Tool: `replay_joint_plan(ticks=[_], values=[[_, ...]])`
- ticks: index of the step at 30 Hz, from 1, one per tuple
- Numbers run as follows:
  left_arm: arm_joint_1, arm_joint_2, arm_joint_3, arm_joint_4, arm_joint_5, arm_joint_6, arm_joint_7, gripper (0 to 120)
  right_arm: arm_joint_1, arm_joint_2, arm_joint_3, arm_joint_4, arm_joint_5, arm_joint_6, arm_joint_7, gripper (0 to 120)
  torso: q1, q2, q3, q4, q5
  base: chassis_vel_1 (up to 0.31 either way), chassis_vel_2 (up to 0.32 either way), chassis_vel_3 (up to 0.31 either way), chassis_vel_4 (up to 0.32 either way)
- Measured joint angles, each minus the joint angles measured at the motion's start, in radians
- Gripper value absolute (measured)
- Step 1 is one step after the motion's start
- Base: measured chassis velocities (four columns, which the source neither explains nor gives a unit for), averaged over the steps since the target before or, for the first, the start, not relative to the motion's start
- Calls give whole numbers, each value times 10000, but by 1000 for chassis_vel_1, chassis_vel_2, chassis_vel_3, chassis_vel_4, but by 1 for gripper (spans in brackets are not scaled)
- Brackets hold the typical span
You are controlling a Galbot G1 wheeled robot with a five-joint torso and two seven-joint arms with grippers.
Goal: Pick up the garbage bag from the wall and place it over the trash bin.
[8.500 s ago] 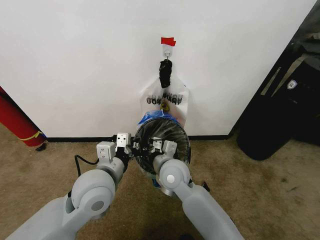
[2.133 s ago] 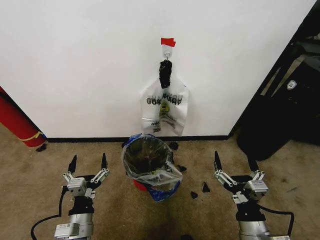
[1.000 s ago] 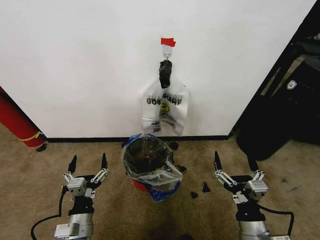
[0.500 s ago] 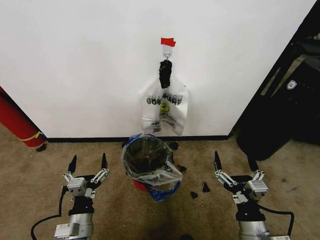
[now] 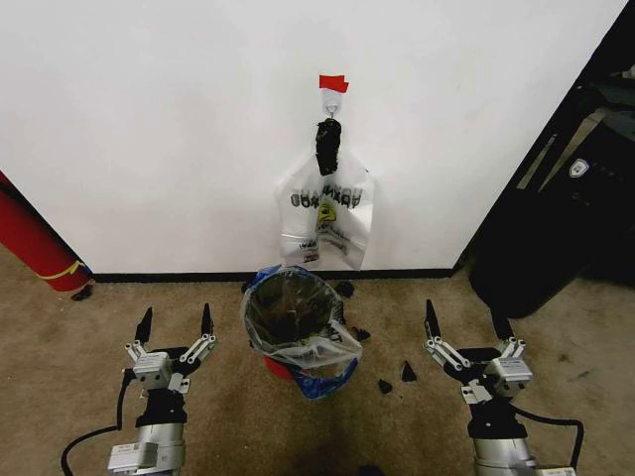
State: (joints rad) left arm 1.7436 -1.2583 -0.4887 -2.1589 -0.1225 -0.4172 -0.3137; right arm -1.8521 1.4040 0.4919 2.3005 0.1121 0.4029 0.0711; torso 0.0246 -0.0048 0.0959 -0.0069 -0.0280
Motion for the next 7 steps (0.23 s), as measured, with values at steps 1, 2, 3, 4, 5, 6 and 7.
replay_joint_plan(ticks=[1,2,3,4,5,6,7], values=[[0,0,-1,0,0,0,0,100,0,0,0,0,0,0,0,100,0,0,0,0,0,0,0,0,0],[0,0,0,-1,0,0,0,100,0,0,0,0,0,0,-1,100,0,0,0,0,0,0,0,0,0],[0,0,0,-1,0,0,0,100,0,0,1,0,0,0,0,100,0,0,0,0,0,0,0,0,0],[0,0,0,-1,0,0,0,100,0,0,1,0,0,0,0,100,0,0,0,0,0,0,0,0,0],[0,0,0,0,0,0,0,100,0,0,1,0,0,0,0,100,0,0,0,0,0,0,0,0,0],[0,0,0,0,0,0,0,100,0,0,0,0,0,0,0,100,0,0,0,0,0,0,0,0,0],[0,0,0,0,0,0,0,100,0,0,0,0,0,0,0,100,0,0,0,0,0,0,0,0,0]])
